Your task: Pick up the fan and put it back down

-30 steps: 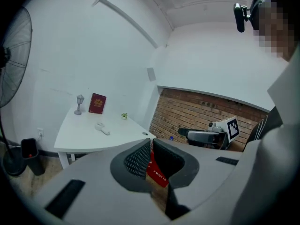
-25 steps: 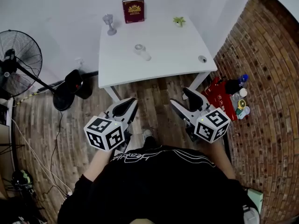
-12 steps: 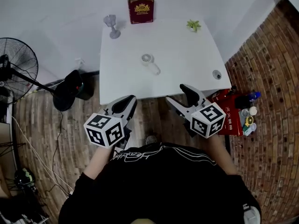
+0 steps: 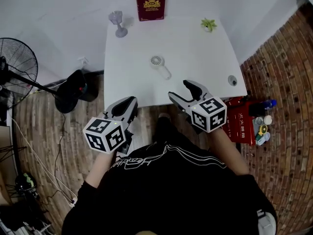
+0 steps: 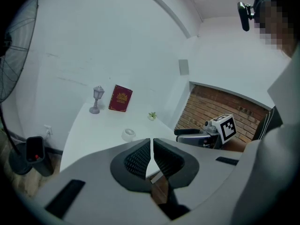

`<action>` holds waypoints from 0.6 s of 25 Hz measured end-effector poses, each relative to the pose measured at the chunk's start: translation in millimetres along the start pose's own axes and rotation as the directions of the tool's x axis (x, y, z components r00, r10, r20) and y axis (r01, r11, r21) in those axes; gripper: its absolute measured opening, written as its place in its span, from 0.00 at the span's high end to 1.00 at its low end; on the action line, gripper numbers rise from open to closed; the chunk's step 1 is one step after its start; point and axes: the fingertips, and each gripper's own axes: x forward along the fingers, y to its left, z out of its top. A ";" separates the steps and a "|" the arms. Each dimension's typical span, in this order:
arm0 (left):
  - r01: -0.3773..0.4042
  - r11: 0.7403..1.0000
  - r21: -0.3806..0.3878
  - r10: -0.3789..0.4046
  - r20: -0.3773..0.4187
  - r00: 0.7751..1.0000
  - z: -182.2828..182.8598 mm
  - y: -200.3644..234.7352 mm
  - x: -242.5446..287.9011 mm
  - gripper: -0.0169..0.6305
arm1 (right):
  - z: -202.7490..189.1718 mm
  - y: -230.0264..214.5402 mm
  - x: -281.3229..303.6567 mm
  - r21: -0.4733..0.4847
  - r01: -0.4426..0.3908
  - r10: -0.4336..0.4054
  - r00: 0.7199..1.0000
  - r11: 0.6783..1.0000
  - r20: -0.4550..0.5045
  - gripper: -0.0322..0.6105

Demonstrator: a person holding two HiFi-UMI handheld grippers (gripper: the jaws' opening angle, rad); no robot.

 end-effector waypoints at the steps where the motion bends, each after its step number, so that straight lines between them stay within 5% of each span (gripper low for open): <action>1: -0.009 1.000 -0.005 0.009 0.000 1.000 1.0 4.3 1.1 0.91 | 0.4 -2.2 6.9 -0.003 -0.007 0.007 1.000 1.000 -0.007 0.49; 15: -0.129 0.989 -0.065 0.130 0.010 0.991 44.1 81.2 24.7 0.91 | -21.5 -59.4 121.1 -0.022 -0.008 0.004 0.983 1.000 -0.185 0.49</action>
